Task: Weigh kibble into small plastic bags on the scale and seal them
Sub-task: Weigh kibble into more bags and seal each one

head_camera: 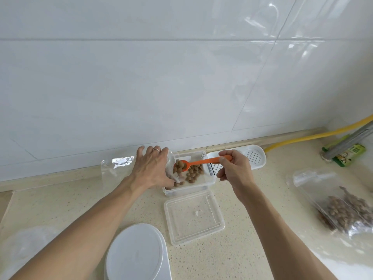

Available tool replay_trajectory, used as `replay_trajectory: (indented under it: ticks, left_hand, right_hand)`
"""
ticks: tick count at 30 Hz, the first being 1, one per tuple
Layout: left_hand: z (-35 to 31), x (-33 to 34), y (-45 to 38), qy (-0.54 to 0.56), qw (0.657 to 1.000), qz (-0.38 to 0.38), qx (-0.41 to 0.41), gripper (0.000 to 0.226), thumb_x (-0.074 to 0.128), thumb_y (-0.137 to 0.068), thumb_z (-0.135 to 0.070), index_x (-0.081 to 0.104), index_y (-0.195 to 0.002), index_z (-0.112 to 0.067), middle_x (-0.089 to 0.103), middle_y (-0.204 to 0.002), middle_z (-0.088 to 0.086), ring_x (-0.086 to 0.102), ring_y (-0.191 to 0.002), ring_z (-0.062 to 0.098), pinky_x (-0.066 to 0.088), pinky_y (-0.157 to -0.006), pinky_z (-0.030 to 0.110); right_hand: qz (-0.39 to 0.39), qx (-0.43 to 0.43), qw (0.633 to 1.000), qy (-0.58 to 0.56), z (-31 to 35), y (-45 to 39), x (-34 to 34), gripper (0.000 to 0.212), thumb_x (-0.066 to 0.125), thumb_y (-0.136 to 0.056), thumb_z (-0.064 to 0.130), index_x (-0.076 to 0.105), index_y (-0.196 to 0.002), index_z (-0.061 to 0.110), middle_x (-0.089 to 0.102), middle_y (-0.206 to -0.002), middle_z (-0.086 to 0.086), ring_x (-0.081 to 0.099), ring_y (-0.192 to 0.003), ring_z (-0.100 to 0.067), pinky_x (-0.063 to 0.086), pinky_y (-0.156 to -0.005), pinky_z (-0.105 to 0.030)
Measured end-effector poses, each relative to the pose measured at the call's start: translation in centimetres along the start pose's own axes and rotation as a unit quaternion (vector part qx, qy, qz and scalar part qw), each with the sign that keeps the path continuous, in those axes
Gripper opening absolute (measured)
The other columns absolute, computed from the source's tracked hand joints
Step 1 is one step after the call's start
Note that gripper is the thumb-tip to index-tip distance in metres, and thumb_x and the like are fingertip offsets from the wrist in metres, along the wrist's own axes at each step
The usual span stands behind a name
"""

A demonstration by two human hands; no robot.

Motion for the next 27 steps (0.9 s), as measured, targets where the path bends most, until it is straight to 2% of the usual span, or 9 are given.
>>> replay_trajectory:
  ticks: [3,7,10,13,16,18,21,27]
  left_hand:
    - [-0.5,-0.1,-0.2,0.038,0.999,0.012,-0.002,0.105,0.069,-0.054,-0.065,0.033,-0.14,-0.016,0.046,-0.132,0.005,0.038,-0.127,0.024,0.016,-0.113,0.044]
    - [-0.6,0.4,-0.2,0.121,0.992,0.033,-0.014,0.114,0.057,-0.044,-0.066,0.03,-0.143,-0.018,0.044,-0.132,0.003,0.037,-0.128,0.022,0.021,-0.109,0.04]
    - [-0.2,0.9,0.0,0.201,0.979,0.023,-0.025,0.123,0.051,-0.036,-0.073,0.028,-0.145,-0.02,0.044,-0.127,0.0,0.04,-0.123,0.021,0.026,-0.106,0.037]
    - [-0.1,1.4,0.1,0.285,0.958,0.015,-0.029,0.12,0.062,-0.04,-0.068,0.028,-0.145,-0.02,0.04,-0.115,-0.004,0.04,-0.114,0.017,0.03,-0.101,0.035]
    - [0.0,2.2,0.3,0.341,0.939,0.02,-0.041,0.118,0.07,-0.043,-0.063,0.028,-0.145,-0.022,0.039,-0.113,-0.005,0.038,-0.111,0.014,0.036,-0.101,0.038]
    - [0.0,2.5,0.2,0.354,0.934,0.015,-0.044,0.117,0.069,-0.041,-0.064,0.03,-0.143,-0.023,0.04,-0.113,-0.005,0.04,-0.111,0.014,0.038,-0.101,0.041]
    - [0.2,2.5,0.1,0.36,0.932,0.002,-0.045,0.114,0.068,-0.041,-0.063,0.032,-0.141,-0.023,0.042,-0.108,-0.006,0.043,-0.108,0.014,0.039,-0.099,0.041]
    - [1.2,2.3,0.2,0.356,0.932,-0.054,-0.053,0.09,0.086,-0.059,-0.038,0.038,-0.134,-0.028,0.046,-0.113,-0.006,0.044,-0.109,0.011,0.037,-0.095,0.032]
  right_hand:
    - [0.014,-0.004,1.0,0.004,0.2,0.3,0.5,0.016,0.05,-0.096,0.003,0.063,-0.102,0.009,0.066,-0.069,-0.009,0.061,-0.05,-0.013,0.049,-0.049,-0.026]
    - [0.03,0.02,0.999,-0.024,-0.2,0.4,0.8,0.017,0.05,-0.095,0.001,0.064,-0.101,0.009,0.071,-0.081,-0.017,0.06,-0.052,-0.015,0.049,-0.052,-0.028]
    - [0.033,0.054,0.995,-0.077,-1.1,0.2,0.7,0.016,0.051,-0.094,-0.002,0.063,-0.103,0.005,0.073,-0.078,-0.011,0.055,-0.05,-0.015,0.045,-0.051,-0.028]
    - [0.034,0.094,0.985,-0.142,-2.0,0.1,0.8,0.016,0.051,-0.094,-0.004,0.061,-0.104,0.002,0.073,-0.074,-0.01,0.05,-0.048,-0.014,0.041,-0.051,-0.028]
    - [0.036,0.113,0.979,-0.168,-2.6,-0.1,1.0,0.016,0.05,-0.095,-0.005,0.06,-0.106,0.001,0.073,-0.078,-0.014,0.049,-0.047,-0.014,0.04,-0.051,-0.027]
    - [0.038,0.097,0.985,-0.137,-2.4,-0.3,1.1,0.016,0.05,-0.095,-0.004,0.06,-0.106,0.001,0.072,-0.084,-0.018,0.05,-0.047,-0.014,0.041,-0.051,-0.027]
    - [0.044,0.028,0.997,-0.061,-0.7,-0.6,1.1,0.015,0.049,-0.097,-0.001,0.062,-0.103,0.005,0.069,-0.083,-0.016,0.053,-0.049,-0.015,0.043,-0.049,-0.027]
    - [0.075,-0.077,0.993,0.052,3.3,0.0,2.4,0.016,0.05,-0.097,0.002,0.063,-0.099,0.012,0.071,-0.084,-0.013,0.057,-0.049,-0.016,0.046,-0.048,-0.027]
Point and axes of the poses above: each hand's wrist, its own y-axis away from the middle knuckle, its own x-axis out of the palm, z = x × y, the point moved 10 cm from there along -y, towards the middle knuckle
